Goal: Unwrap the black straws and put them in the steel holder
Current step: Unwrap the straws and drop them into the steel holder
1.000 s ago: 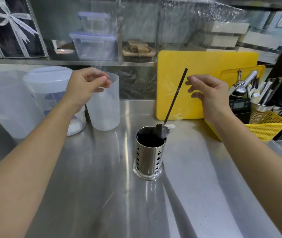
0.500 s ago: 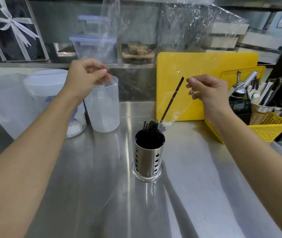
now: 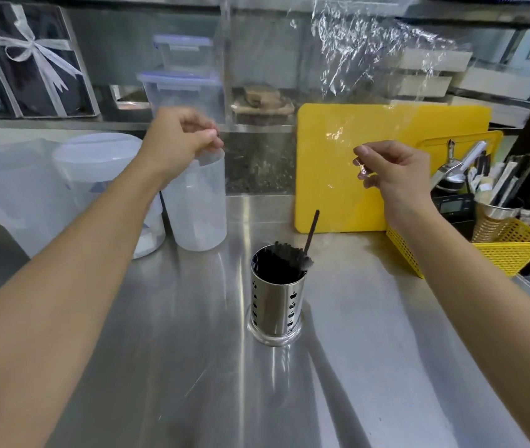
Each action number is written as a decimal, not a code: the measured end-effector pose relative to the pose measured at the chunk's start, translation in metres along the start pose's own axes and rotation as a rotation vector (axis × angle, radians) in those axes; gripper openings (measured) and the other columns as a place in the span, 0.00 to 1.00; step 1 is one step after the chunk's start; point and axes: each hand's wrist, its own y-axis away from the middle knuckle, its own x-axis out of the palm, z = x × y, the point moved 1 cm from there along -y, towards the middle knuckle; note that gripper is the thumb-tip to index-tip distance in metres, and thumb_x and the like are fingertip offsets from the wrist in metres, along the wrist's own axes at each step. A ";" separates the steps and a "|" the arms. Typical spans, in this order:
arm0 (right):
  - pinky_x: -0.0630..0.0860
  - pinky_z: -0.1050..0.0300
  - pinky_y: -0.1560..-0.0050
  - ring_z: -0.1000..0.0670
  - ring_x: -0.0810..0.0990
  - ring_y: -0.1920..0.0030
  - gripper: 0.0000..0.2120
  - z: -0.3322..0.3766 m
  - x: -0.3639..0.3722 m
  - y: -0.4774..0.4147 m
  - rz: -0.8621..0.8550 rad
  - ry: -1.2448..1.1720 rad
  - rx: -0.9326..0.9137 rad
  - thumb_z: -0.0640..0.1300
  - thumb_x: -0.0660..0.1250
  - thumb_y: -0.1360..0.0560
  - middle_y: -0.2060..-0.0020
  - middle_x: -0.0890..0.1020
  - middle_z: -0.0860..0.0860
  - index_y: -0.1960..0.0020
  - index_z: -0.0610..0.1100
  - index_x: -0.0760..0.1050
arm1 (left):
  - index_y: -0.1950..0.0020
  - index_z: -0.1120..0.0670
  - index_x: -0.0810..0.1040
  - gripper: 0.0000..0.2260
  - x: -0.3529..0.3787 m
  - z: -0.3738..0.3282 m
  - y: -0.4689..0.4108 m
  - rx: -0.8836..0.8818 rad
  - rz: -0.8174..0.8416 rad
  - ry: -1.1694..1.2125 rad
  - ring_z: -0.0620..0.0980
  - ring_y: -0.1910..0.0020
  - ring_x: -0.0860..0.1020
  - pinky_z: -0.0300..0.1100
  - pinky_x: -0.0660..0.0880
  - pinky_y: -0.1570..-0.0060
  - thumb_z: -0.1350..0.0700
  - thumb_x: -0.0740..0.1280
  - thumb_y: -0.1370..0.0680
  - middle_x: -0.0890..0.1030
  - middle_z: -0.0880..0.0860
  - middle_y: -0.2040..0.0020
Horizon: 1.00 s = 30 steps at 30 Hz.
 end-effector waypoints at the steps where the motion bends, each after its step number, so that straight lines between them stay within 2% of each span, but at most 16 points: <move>1: 0.71 0.65 0.73 0.58 0.74 0.74 0.03 0.000 0.000 0.000 0.000 -0.002 -0.002 0.39 0.69 0.27 0.69 0.80 0.51 0.59 0.45 0.79 | 0.56 0.56 0.78 0.04 0.001 0.000 0.000 -0.002 0.012 -0.017 0.49 0.60 0.83 0.43 0.78 0.54 0.64 0.66 0.25 0.82 0.54 0.60; 3: 0.70 0.65 0.73 0.58 0.74 0.74 0.04 0.001 -0.001 -0.001 -0.001 -0.013 -0.005 0.40 0.69 0.27 0.71 0.80 0.54 0.61 0.45 0.79 | 0.55 0.58 0.78 0.04 0.004 0.000 0.001 0.003 0.034 -0.026 0.46 0.62 0.83 0.38 0.77 0.57 0.65 0.66 0.26 0.81 0.54 0.60; 7: 0.69 0.65 0.74 0.58 0.73 0.75 0.06 -0.001 0.000 0.000 -0.012 -0.038 -0.002 0.38 0.69 0.28 0.76 0.80 0.58 0.62 0.46 0.78 | 0.59 0.51 0.78 0.07 0.004 0.001 -0.001 -0.003 -0.043 0.034 0.43 0.64 0.83 0.35 0.76 0.60 0.63 0.66 0.26 0.84 0.46 0.67; 13: 0.69 0.64 0.74 0.57 0.73 0.75 0.05 0.002 -0.004 -0.003 0.002 -0.053 -0.026 0.39 0.69 0.28 0.75 0.80 0.57 0.62 0.45 0.78 | 0.60 0.49 0.79 0.08 0.002 0.001 -0.003 0.002 -0.094 0.064 0.47 0.63 0.83 0.45 0.77 0.55 0.61 0.66 0.26 0.84 0.45 0.67; 17: 0.69 0.62 0.73 0.55 0.74 0.74 0.04 0.013 -0.019 -0.013 -0.046 -0.078 -0.076 0.40 0.69 0.28 0.74 0.80 0.56 0.61 0.45 0.79 | 0.59 0.51 0.79 0.05 0.003 -0.015 -0.006 0.029 -0.080 0.144 0.50 0.64 0.83 0.43 0.80 0.60 0.61 0.67 0.26 0.85 0.48 0.66; 22: 0.69 0.62 0.73 0.54 0.74 0.73 0.06 0.033 -0.044 -0.024 -0.151 -0.087 -0.123 0.40 0.68 0.28 0.73 0.80 0.55 0.63 0.46 0.79 | 0.58 0.54 0.77 0.05 0.028 -0.039 -0.007 0.022 -0.027 0.265 0.46 0.68 0.82 0.42 0.81 0.66 0.62 0.66 0.25 0.84 0.47 0.69; 26: 0.69 0.61 0.73 0.55 0.73 0.74 0.07 0.038 -0.076 -0.019 -0.241 -0.072 -0.116 0.41 0.68 0.28 0.73 0.79 0.56 0.64 0.47 0.78 | 0.60 0.55 0.76 0.06 0.064 -0.054 0.001 -0.016 0.084 0.351 0.46 0.71 0.81 0.40 0.79 0.72 0.64 0.64 0.24 0.83 0.49 0.70; 30: 0.68 0.64 0.77 0.58 0.72 0.77 0.09 0.026 -0.118 0.002 -0.339 -0.018 -0.025 0.40 0.68 0.27 0.77 0.78 0.57 0.66 0.47 0.77 | 0.59 0.56 0.76 0.06 0.113 -0.053 0.015 -0.089 0.197 0.396 0.46 0.72 0.81 0.40 0.78 0.75 0.64 0.65 0.24 0.80 0.54 0.66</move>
